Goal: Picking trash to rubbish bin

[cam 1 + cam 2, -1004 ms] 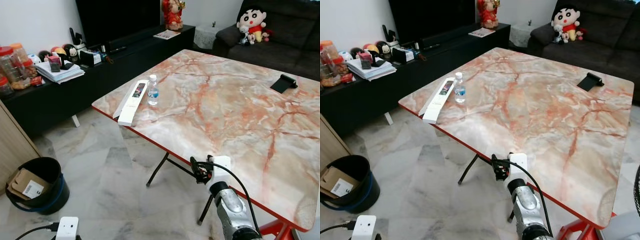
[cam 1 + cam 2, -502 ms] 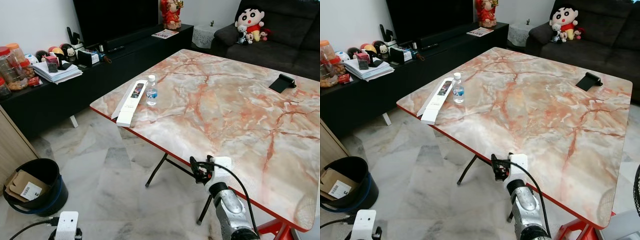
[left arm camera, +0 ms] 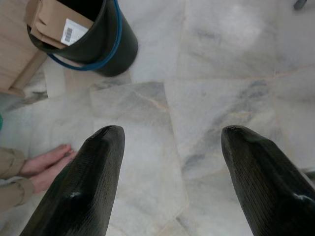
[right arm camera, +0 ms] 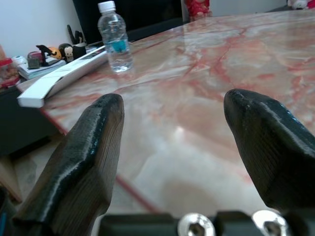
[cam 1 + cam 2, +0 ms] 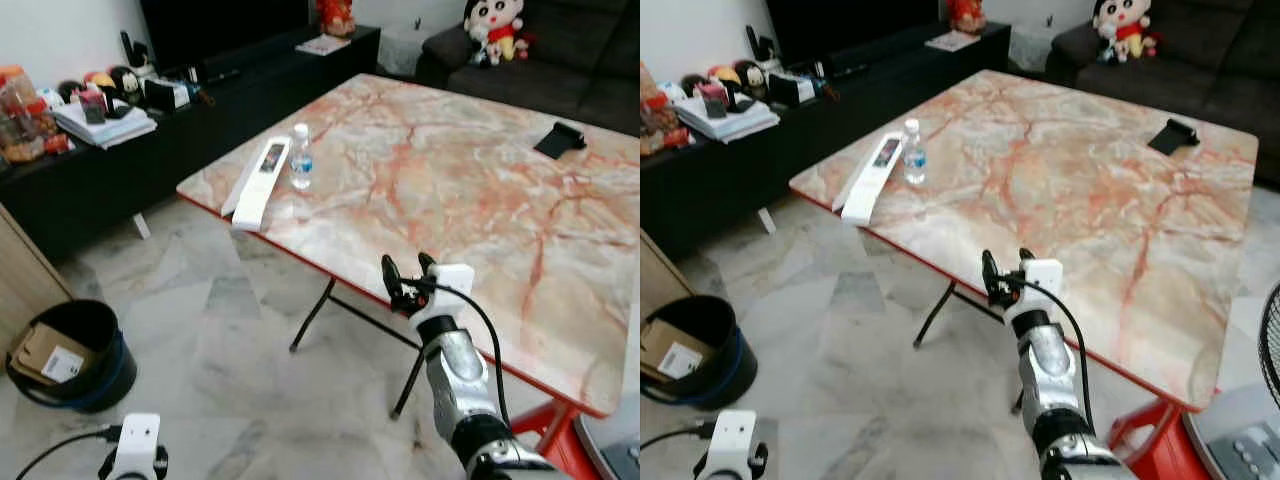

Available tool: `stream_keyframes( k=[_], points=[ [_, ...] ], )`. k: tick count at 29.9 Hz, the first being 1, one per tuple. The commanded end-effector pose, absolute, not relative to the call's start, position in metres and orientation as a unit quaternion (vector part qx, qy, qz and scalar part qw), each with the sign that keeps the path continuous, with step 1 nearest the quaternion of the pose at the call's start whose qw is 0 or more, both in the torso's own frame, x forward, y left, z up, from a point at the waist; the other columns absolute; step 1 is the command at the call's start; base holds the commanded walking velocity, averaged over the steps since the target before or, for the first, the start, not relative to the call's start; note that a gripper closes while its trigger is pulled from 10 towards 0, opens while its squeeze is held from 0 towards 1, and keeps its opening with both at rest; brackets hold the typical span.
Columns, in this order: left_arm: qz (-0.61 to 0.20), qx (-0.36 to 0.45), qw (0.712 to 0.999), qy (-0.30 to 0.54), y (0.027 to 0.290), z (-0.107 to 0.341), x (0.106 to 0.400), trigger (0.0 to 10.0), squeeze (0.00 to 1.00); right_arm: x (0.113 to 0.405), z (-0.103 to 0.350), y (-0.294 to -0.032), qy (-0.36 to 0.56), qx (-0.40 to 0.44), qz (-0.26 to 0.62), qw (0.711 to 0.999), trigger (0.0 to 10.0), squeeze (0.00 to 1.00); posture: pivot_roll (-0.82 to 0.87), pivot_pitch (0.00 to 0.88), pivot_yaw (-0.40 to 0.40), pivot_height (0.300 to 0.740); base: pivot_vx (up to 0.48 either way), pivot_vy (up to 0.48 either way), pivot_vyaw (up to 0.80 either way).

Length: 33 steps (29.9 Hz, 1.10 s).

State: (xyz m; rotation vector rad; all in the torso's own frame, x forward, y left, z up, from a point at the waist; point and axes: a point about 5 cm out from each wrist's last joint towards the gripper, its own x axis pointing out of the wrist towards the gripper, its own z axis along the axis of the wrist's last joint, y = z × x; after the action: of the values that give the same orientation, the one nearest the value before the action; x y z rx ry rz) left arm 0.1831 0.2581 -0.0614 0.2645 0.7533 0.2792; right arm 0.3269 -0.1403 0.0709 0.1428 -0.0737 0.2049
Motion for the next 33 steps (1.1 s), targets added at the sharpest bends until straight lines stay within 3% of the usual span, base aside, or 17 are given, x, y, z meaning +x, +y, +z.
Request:
stream_keyframes(
  k=[1, 20, 29, 33],
  points=[
    [0.144, 0.120, 0.908, 0.374, 0.259, -0.064, 0.179, 10.0, 0.00, 0.329, 0.072, -0.139, -0.035, 0.072, 0.101, 0.992, 10.0, 0.00, -0.04, 0.000, 0.011, 0.740, -0.375, 0.277, 0.00],
    [0.147, 0.115, 0.905, 0.381, 0.258, -0.066, 0.177, 10.0, 0.00, 0.327, 0.061, -0.145, 0.005, 0.067, 0.083, 0.994, 10.0, 0.00, -0.05, 0.000, 0.000, 0.740, -0.311, 0.314, -0.11],
    [0.138, 0.114, 0.910, 0.375, 0.252, -0.066, 0.178, 10.0, 0.00, 0.299, 0.015, -0.152, 0.127, 0.059, 0.067, 0.988, 10.0, 0.00, -0.05, 0.000, -0.005, 0.740, 0.000, 0.000, 0.00],
    [0.138, 0.113, 0.908, 0.378, 0.251, -0.067, 0.177, 10.0, 0.00, 0.273, -0.017, -0.158, 0.213, 0.056, 0.043, 0.974, 10.0, 0.00, -0.05, 0.000, -0.007, 0.740, 0.000, 0.000, 0.00]
  ],
)
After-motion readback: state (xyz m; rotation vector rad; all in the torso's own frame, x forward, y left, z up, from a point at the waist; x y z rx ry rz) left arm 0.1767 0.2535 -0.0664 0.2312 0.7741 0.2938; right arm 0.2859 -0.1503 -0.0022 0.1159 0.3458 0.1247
